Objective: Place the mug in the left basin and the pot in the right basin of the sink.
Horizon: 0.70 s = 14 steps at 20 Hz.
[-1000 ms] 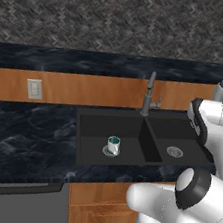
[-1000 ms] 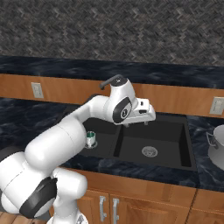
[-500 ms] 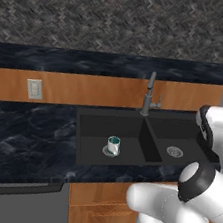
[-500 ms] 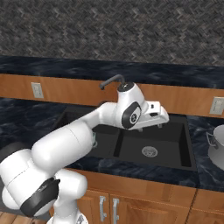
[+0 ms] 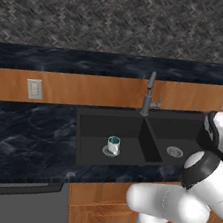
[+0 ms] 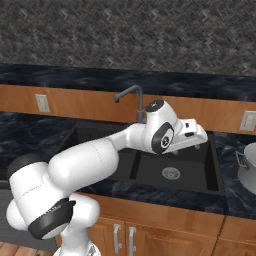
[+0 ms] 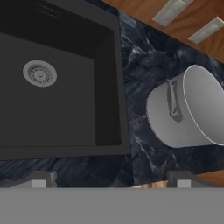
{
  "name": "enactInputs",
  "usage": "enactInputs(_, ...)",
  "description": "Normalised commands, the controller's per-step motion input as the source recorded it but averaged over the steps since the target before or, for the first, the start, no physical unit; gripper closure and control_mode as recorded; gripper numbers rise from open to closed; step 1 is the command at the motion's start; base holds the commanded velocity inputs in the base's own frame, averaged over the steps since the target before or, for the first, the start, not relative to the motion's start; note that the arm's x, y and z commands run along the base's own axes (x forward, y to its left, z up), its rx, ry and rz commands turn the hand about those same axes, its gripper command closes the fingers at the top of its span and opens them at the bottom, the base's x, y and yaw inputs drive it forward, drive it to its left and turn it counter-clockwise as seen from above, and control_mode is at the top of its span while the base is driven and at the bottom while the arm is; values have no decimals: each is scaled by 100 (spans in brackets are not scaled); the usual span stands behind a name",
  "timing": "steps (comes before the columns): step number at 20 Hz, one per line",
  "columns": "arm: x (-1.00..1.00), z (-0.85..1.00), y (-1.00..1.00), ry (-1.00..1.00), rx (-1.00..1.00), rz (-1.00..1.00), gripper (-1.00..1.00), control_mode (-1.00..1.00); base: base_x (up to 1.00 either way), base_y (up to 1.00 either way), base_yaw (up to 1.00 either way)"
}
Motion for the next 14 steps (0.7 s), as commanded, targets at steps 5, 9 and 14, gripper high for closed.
enactInputs(5, 0, 0, -47, 0, -2, 0, -100, -100, 0, 0, 0)
enactInputs(9, 0, 0, -44, 0, -2, 0, -100, -100, 0, 0, 0)
enactInputs(14, 0, 0, -39, 0, 0, 0, -100, -100, 0, 0, 0)
